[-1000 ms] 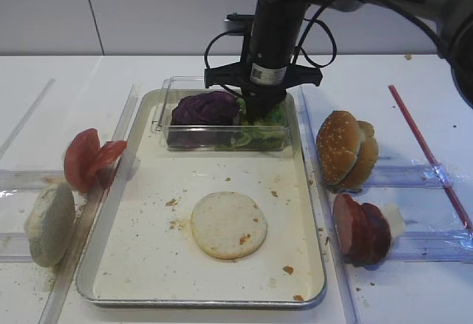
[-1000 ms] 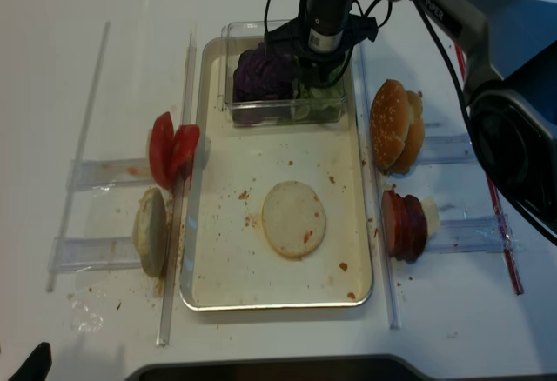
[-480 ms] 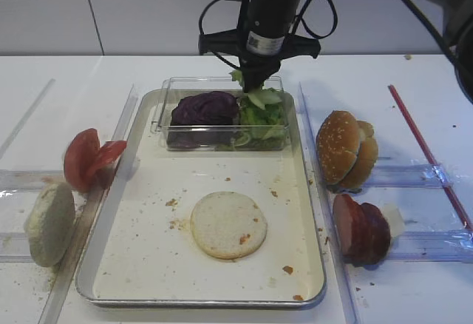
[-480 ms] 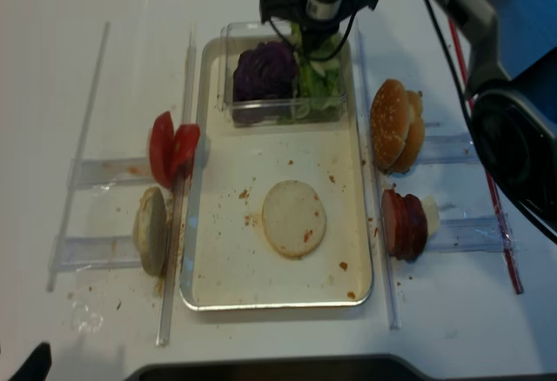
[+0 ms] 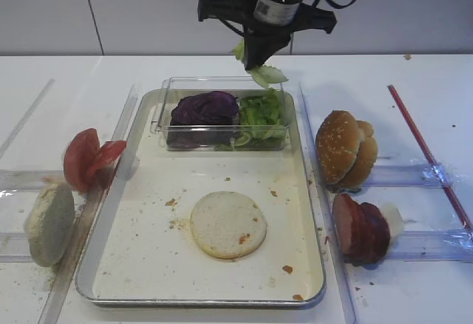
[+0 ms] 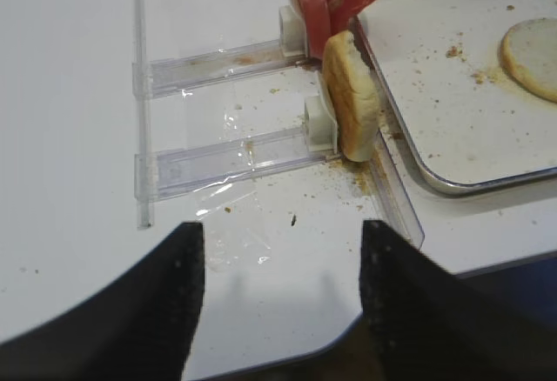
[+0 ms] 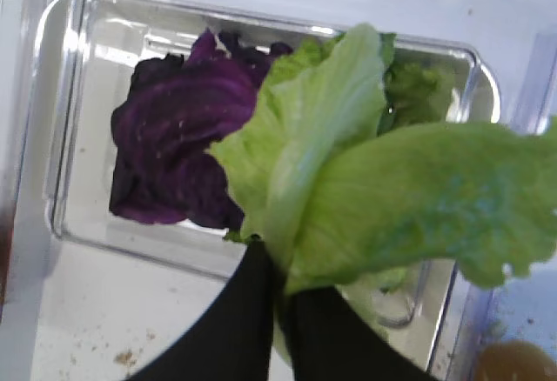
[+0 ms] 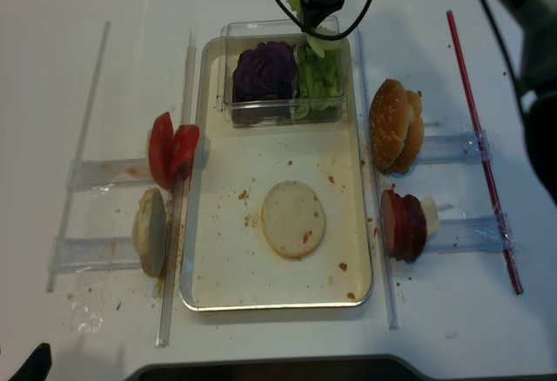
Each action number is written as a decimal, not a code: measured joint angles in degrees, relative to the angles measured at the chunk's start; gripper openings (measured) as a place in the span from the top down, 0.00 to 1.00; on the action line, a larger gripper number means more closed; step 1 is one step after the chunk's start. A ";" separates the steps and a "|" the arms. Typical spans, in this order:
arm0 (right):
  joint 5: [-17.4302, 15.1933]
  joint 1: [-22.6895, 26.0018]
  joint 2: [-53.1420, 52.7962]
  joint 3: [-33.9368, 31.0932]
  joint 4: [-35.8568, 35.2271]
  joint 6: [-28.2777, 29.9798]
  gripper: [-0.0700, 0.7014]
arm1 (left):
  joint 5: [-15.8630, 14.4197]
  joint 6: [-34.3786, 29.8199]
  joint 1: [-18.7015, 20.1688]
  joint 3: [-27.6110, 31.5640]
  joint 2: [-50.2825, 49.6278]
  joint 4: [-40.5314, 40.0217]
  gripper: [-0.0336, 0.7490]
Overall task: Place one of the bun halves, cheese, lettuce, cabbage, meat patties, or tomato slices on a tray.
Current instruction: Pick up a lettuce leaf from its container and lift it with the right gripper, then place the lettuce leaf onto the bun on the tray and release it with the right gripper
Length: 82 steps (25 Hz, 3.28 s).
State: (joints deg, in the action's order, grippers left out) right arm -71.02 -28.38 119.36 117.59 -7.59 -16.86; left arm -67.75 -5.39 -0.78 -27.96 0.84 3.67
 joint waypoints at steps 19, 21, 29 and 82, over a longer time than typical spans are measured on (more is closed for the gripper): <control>-0.18 -0.33 -23.98 -30.56 -6.31 1.30 0.85 | 0.00 0.00 0.00 0.00 0.00 0.00 0.49; -0.18 -1.87 -23.98 -30.58 -5.12 1.30 0.85 | 0.00 0.00 0.00 0.00 0.00 0.00 0.49; 0.66 -12.27 -16.13 -30.68 -4.40 0.31 0.85 | 0.00 0.00 0.00 0.00 0.00 0.00 0.49; 1.16 -13.76 -6.79 -19.86 0.03 -3.25 0.18 | 0.00 0.00 0.00 0.00 0.00 0.00 0.49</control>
State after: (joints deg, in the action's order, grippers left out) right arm -69.86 -42.14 112.57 97.72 -7.57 -20.11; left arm -67.75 -5.39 -0.78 -27.96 0.84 3.67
